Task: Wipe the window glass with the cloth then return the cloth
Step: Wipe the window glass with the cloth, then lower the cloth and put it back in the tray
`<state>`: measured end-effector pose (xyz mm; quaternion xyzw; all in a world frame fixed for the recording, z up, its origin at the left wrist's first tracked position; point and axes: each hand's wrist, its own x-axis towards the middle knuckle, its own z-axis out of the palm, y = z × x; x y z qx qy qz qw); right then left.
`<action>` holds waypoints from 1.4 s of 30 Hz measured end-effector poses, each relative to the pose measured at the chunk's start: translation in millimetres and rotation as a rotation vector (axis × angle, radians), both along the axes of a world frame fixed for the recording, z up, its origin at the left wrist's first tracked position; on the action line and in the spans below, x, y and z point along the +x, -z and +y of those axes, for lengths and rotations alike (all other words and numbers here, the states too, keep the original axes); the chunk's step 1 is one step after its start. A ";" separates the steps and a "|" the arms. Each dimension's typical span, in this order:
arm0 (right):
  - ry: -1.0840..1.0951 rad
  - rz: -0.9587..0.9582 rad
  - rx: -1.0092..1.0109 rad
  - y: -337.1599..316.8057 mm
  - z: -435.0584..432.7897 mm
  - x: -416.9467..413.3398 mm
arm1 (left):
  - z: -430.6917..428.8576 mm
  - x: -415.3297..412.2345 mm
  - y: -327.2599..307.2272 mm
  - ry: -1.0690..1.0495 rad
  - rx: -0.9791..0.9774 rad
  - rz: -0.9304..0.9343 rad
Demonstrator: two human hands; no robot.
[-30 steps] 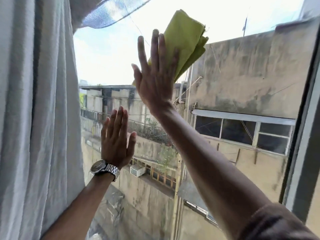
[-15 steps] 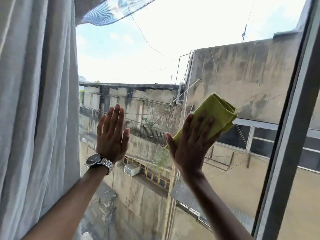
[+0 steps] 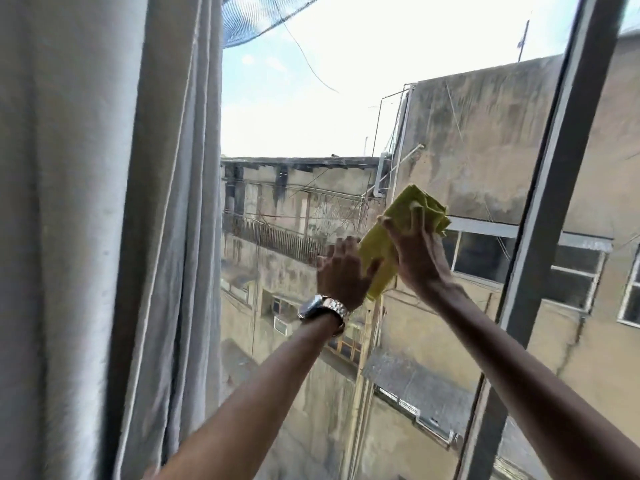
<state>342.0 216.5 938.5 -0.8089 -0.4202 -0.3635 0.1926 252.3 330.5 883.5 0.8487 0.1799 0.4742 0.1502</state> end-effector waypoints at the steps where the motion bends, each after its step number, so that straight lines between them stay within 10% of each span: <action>1: 0.058 -0.005 -0.044 -9.4 -8.1 0.0 | -13.9 5.9 -0.9 0.005 -0.076 0.006; 9: 0.038 -0.134 -0.460 78.7 -83.3 16.2 | -48.3 -6.6 109.0 0.145 -0.255 0.216; 15: -0.261 1.259 -0.448 351.9 -179.5 -3.8 | -113.8 -129.1 401.4 0.409 -1.003 0.699; 19: -0.088 1.721 -0.408 554.6 -237.6 -65.3 | -191.9 -224.1 580.1 0.210 -1.443 0.764; 27: 0.107 1.890 -0.766 826.6 -321.3 -169.9 | -323.2 -281.4 769.5 0.440 -1.754 1.004; 33: 0.483 2.030 -0.166 876.0 -356.7 -134.8 | -348.1 -197.6 799.1 0.533 -1.909 0.657; 37: 0.536 2.445 0.294 897.7 -365.5 -89.2 | -345.4 -168.4 836.2 0.338 -2.051 0.464; 42: 0.395 2.235 -0.020 946.7 -327.5 -84.4 | -342.5 -170.4 908.1 -0.069 -2.070 0.486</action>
